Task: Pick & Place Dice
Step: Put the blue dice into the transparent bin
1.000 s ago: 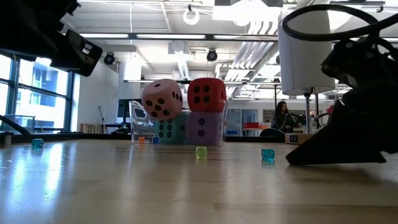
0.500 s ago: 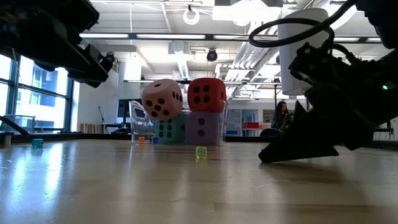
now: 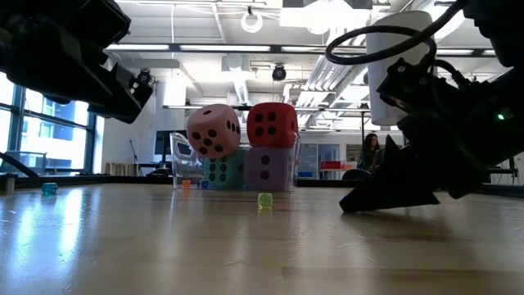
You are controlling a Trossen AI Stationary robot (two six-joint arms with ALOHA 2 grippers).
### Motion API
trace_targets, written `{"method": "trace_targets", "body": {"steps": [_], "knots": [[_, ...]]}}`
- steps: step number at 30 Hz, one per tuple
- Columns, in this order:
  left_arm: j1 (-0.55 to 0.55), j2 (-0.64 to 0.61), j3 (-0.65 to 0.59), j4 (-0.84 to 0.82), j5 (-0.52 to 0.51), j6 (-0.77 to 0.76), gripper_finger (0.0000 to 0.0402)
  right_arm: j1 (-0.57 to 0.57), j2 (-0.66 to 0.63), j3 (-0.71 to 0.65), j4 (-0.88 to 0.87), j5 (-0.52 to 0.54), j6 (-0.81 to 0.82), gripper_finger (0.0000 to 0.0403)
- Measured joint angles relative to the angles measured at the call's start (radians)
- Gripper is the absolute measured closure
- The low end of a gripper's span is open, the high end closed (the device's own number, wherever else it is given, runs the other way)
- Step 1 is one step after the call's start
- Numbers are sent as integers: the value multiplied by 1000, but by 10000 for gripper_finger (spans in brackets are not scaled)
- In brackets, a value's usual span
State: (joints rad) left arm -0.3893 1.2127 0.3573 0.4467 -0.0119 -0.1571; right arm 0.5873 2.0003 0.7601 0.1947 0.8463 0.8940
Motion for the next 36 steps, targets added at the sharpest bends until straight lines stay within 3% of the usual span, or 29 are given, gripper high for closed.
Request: {"method": "trace_targets", "body": {"steps": [10,15,26,29,33,36], "knots": [[-1,54,0,13,1,2,257,-6,1,-2,1,-1,4,293],[-1,54,0,11,1,5,257,-38,-4,-1,5,-40,35,364],[-1,54,0,14,0,37,257,-64,-82,-6,0,-109,-77,365],[-1,54,0,42,6,27,257,-96,-163,-10,-87,-145,-143,365],[-1,54,0,76,99,21,257,-168,-285,-7,-284,-110,-154,365],[-1,54,0,84,146,21,257,-226,-369,-9,-334,-80,-222,365]]}}
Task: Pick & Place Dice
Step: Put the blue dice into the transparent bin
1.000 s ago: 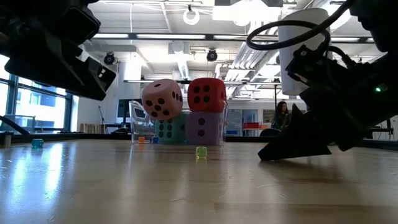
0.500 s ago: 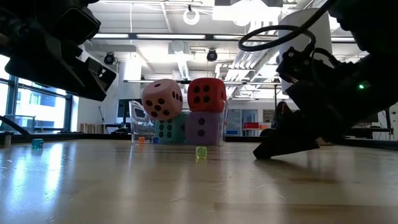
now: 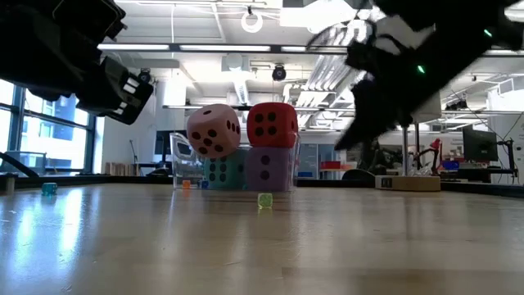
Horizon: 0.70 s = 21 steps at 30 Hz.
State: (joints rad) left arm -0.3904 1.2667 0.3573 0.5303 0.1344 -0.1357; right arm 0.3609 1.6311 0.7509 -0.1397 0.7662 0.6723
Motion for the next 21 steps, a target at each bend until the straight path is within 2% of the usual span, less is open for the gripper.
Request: {"method": "trace_targets", "body": {"steps": [4,6,9,12,14,18,21], "knots": [[0,0,0,-5,8,7,257,-80,-113,3,67,-1,-187,365],[0,0,0,-17,8,19,257,-128,-160,3,132,-43,-305,365],[0,6,0,-24,8,34,257,-233,-230,4,300,-217,-468,365],[0,21,0,-28,8,34,257,-345,-268,5,463,-419,-543,365],[0,27,0,-31,8,34,257,-414,-262,12,531,-530,-566,365],[3,39,0,-35,9,35,257,-512,-180,101,537,-696,-562,365],[23,39,0,-41,9,40,257,-520,-84,238,447,-748,-613,365]]}}
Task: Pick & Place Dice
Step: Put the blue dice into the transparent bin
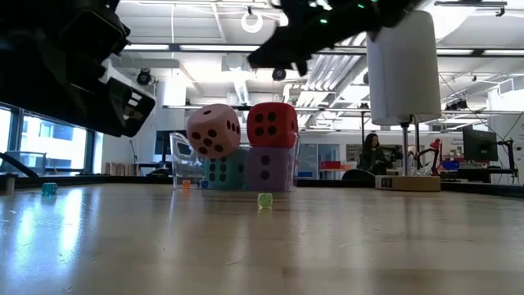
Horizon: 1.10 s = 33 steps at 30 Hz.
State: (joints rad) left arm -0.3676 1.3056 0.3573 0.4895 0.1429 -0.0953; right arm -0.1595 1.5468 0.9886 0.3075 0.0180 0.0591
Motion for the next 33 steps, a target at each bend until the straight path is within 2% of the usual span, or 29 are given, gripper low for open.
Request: {"method": "trace_targets", "body": {"steps": [5,11,15,21,24,33], "knots": [[39,-1,0,-9,37,26,257,-8,142,256,-310,135,-56,365],[79,-1,0,-27,47,43,257,-49,242,420,-428,169,-68,365],[104,-1,0,-45,73,51,257,-65,257,437,-470,216,-29,360],[134,-1,0,-56,95,53,257,-77,257,437,-490,231,-5,301],[144,-1,0,-56,96,57,257,-79,257,437,-490,233,-4,284],[136,-1,0,-60,98,41,257,-78,257,437,-493,140,-9,281]]}}
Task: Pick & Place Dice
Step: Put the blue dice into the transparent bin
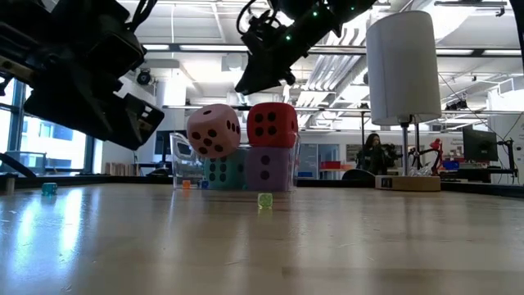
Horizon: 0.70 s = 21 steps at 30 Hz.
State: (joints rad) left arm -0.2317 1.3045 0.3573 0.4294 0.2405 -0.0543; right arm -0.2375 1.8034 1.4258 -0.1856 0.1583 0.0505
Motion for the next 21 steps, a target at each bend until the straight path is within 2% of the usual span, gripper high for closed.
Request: {"method": "trace_targets", "body": {"steps": [9,21], "knots": [[-15,0,0,-3,0,-4,257,15,0,0,-31,-57,-55,275],[-15,0,0,-5,0,-6,257,12,0,0,-39,-45,-31,195]]}}
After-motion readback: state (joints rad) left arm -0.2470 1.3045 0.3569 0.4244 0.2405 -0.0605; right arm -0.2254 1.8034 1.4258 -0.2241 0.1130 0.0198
